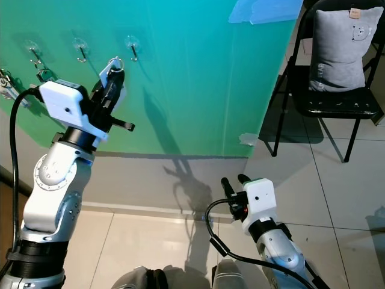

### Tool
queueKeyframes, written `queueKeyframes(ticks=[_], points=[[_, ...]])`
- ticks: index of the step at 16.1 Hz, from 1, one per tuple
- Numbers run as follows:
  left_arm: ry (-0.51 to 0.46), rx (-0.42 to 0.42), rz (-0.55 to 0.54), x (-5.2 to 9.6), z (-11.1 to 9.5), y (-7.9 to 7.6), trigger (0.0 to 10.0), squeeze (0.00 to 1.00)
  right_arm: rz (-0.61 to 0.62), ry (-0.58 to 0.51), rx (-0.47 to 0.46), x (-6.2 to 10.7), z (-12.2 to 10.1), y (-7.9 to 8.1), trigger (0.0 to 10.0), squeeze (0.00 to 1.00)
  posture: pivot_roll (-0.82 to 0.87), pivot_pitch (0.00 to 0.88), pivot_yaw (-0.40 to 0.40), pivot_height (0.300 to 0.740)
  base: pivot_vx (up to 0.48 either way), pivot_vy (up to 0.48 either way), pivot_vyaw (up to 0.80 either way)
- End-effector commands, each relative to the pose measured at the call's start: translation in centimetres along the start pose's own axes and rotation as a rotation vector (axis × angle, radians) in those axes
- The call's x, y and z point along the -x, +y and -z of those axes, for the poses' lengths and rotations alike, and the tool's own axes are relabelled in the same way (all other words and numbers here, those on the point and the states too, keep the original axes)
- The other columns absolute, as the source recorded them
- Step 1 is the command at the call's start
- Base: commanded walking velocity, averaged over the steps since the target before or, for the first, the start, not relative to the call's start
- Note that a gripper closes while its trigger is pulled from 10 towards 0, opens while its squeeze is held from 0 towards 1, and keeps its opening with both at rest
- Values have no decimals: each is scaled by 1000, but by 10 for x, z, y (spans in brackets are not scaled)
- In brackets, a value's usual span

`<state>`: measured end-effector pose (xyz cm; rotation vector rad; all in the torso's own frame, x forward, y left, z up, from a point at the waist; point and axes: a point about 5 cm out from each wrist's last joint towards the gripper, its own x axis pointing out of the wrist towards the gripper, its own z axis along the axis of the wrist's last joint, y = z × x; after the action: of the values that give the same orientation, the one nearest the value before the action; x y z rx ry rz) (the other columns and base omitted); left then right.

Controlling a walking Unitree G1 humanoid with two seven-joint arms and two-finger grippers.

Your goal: Hang keys on a hook

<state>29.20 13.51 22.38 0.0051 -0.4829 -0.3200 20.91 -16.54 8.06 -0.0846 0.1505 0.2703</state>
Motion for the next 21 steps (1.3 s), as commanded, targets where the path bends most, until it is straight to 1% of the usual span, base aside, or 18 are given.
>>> queueKeyframes(ticks=[1,2,3,4,5,6,7,8,9,21], points=[[29,131,-6,1,3,6,0,0,-13,-9,-2,-2,-1,3,10000,0,-337,119,111,716,0,0,0],[40,232,19,1,4,5,0,0,-14,-10,-2,-2,-1,3,10000,0,-336,117,112,716,0,0,0],[43,278,29,1,5,4,0,0,-14,-11,-2,-3,-1,3,10000,0,-337,113,113,716,0,0,0],[45,291,39,1,5,4,0,0,-15,-12,-2,-4,-1,3,10000,0,-337,113,113,716,0,0,0],[56,221,37,1,7,7,0,0,-17,-18,-2,-5,-3,3,10000,0,-337,112,114,716,0,0,0],[59,179,32,0,7,8,0,0,-17,-20,-2,-6,-3,3,10000,0,-337,112,114,716,0,0,0],[55,107,50,0,5,5,0,0,-18,-20,-2,-5,-2,3,10000,0,-337,112,114,716,0,0,0],[43,68,67,-1,2,2,0,0,-20,-18,-3,-5,-1,4,10000,0,-337,110,116,716,0,0,0],[38,52,74,-2,1,1,0,0,-21,-17,-4,-5,-1,4,10000,0,-337,110,116,716,0,0,0],[38,52,74,-2,1,1,0,0,-21,-17,-4,-5,-1,4,10000,0,-337,110,116,716,0,0,0]])
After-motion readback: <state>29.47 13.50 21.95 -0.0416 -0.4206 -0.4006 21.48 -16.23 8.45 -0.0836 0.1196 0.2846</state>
